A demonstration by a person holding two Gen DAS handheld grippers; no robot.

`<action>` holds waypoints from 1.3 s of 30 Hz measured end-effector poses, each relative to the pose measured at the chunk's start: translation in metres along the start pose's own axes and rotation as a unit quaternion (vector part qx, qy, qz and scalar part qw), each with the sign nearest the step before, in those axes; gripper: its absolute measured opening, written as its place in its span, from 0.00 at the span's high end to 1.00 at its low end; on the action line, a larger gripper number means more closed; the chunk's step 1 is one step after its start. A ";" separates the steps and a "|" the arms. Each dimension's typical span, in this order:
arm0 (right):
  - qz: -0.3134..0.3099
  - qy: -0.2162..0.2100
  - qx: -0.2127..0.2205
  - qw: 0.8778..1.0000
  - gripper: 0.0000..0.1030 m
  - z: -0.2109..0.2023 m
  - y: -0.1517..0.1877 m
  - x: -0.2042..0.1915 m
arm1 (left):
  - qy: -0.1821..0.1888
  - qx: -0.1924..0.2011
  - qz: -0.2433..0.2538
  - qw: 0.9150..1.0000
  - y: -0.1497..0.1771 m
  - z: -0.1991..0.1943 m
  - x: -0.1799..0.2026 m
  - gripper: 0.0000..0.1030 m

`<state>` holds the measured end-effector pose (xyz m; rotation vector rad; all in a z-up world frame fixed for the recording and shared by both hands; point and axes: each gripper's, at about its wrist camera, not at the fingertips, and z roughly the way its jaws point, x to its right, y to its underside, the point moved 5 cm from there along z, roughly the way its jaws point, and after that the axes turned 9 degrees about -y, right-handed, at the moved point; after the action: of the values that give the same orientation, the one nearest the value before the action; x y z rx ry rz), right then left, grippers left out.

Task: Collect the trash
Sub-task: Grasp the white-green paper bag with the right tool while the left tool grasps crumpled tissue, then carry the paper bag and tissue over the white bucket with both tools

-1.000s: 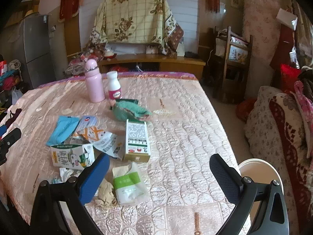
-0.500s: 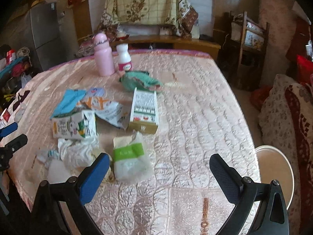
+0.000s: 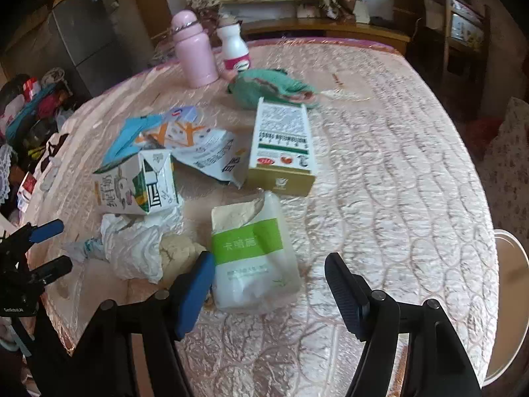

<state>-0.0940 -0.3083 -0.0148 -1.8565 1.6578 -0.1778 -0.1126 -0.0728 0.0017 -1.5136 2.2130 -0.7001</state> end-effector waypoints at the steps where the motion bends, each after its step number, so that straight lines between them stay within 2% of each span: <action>1: -0.001 -0.001 -0.004 1.000 0.30 0.004 -0.001 -0.001 | 0.005 -0.003 0.007 1.000 0.000 0.002 0.004 0.16; 3: -0.004 -0.006 -0.011 1.000 0.30 0.009 -0.001 -0.003 | 0.011 -0.008 0.017 1.000 -0.001 0.008 0.009 0.20; 5: -0.009 -0.007 -0.017 1.000 0.30 0.013 -0.001 -0.006 | 0.017 -0.023 0.021 0.999 -0.001 0.017 0.012 0.48; 7: -0.012 -0.005 -0.020 1.000 0.30 0.017 -0.001 -0.007 | 0.024 -0.038 0.015 0.999 0.000 0.025 0.012 0.56; 9: -0.013 -0.004 -0.019 1.000 0.30 0.019 -0.003 -0.007 | 0.024 -0.034 0.012 0.999 -0.002 0.027 0.013 0.59; 10: -0.013 -0.003 -0.018 1.000 0.30 0.020 -0.004 -0.008 | 0.027 -0.035 0.011 0.999 -0.003 0.027 0.014 0.68; 11: -0.015 -0.002 -0.017 1.000 0.31 0.021 -0.005 -0.008 | 0.036 -0.037 0.005 0.999 -0.003 0.027 0.014 0.80; 12: -0.016 0.001 -0.015 1.000 0.44 0.021 -0.006 -0.008 | 0.041 -0.039 -0.001 0.998 -0.003 0.027 0.013 0.82; 13: -0.017 0.006 -0.012 1.000 0.49 0.022 -0.008 -0.006 | 0.043 -0.040 -0.007 0.998 -0.004 0.027 0.012 0.83; 16: -0.012 0.011 -0.009 1.000 0.52 0.020 -0.009 -0.003 | 0.041 -0.032 -0.019 0.998 -0.004 0.020 0.006 0.87; 18: -0.009 0.013 0.000 1.000 0.59 0.012 -0.008 -0.001 | 0.041 -0.023 -0.031 0.998 -0.006 0.010 0.000 0.87; 25: 0.006 0.022 0.040 0.999 0.60 -0.028 -0.001 0.011 | 0.047 0.014 -0.040 0.998 -0.022 -0.028 0.000 0.88; 30: 0.013 0.027 0.055 0.998 0.60 -0.048 0.005 0.020 | 0.057 0.033 -0.025 0.998 -0.038 -0.041 0.025 0.88; 39: 0.036 0.042 0.071 0.996 0.60 -0.077 0.018 0.047 | 0.091 0.042 0.006 0.995 -0.064 -0.040 0.096 0.88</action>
<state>-0.1382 -0.3800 0.0219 -1.7024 1.7198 -0.3385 -0.1210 -0.1742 0.0697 -1.4460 2.2887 -0.9494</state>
